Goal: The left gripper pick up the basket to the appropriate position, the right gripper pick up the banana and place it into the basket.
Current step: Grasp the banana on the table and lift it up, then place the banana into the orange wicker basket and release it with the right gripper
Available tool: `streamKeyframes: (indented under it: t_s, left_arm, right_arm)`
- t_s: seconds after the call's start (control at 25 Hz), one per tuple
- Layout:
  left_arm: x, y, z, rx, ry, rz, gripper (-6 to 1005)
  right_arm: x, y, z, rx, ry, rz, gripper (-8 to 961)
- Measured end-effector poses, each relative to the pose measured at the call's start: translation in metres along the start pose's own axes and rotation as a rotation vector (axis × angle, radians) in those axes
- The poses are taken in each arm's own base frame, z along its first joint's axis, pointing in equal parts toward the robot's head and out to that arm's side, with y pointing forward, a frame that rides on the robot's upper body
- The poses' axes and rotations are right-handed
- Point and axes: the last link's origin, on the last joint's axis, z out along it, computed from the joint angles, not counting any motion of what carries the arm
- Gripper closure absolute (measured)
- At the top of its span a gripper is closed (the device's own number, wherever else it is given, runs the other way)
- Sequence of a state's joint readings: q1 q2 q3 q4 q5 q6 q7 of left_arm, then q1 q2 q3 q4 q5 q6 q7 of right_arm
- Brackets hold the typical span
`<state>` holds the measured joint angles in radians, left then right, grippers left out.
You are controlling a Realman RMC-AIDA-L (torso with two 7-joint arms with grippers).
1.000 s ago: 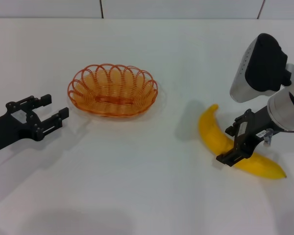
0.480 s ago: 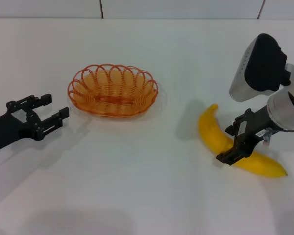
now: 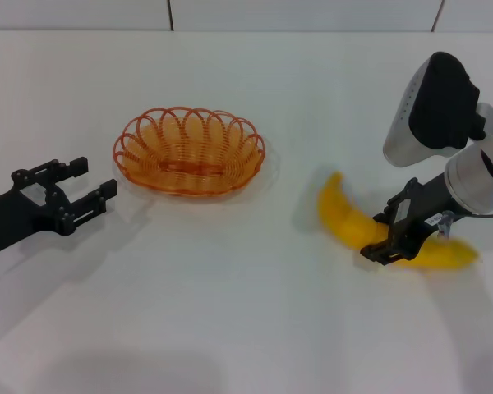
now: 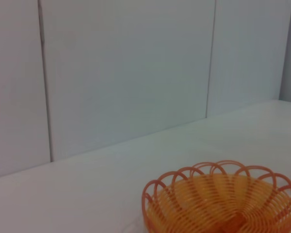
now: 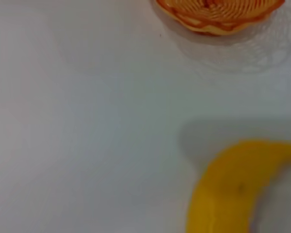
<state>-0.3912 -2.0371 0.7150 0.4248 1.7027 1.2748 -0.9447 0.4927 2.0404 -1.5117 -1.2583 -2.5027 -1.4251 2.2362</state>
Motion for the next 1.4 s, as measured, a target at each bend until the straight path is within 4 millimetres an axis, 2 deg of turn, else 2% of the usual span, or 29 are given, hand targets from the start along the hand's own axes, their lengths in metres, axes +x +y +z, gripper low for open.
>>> streamKeyframes:
  t_s: [0.16,0.44,0.56,0.64,0.72,0.76,1.0,1.24,1.4]
  left_arm:
    - [-0.001,0.001,0.000,-0.003,-0.001,0.000,383]
    - [-0.001,0.002,0.001,-0.005,-0.001,0.007,383]
    - [-0.001,0.002,0.001,-0.005,0.000,0.007,383]
    - [-0.001,0.002,0.001,-0.005,0.000,0.007,383]
    - [-0.001,0.002,0.001,-0.005,0.000,0.007,383]
    - [-0.001,0.002,0.001,-0.005,0.000,0.007,383]
    - [0.001,0.001,0.003,-0.007,0.002,0.011,383]
    - [0.003,0.001,0.005,-0.012,0.006,0.016,383]
    - [0.005,0.001,0.007,-0.015,0.008,0.020,383]
  right_arm:
    - [-0.002,0.001,-0.001,-0.001,-0.005,-0.008,400]
    - [-0.020,0.004,-0.017,0.036,-0.074,-0.066,464]
    - [-0.042,0.010,-0.029,0.038,-0.167,-0.143,460]
    - [-0.048,0.012,-0.032,0.037,-0.192,-0.164,457]
    - [-0.071,0.020,-0.034,0.036,-0.265,-0.236,454]
    - [-0.071,0.020,-0.034,0.036,-0.265,-0.236,452]
    - [-0.118,0.039,-0.019,0.101,-0.354,-0.378,443]
    - [-0.144,0.032,0.005,0.162,-0.384,-0.380,434]
    - [-0.149,0.024,0.024,0.190,-0.352,-0.366,428]
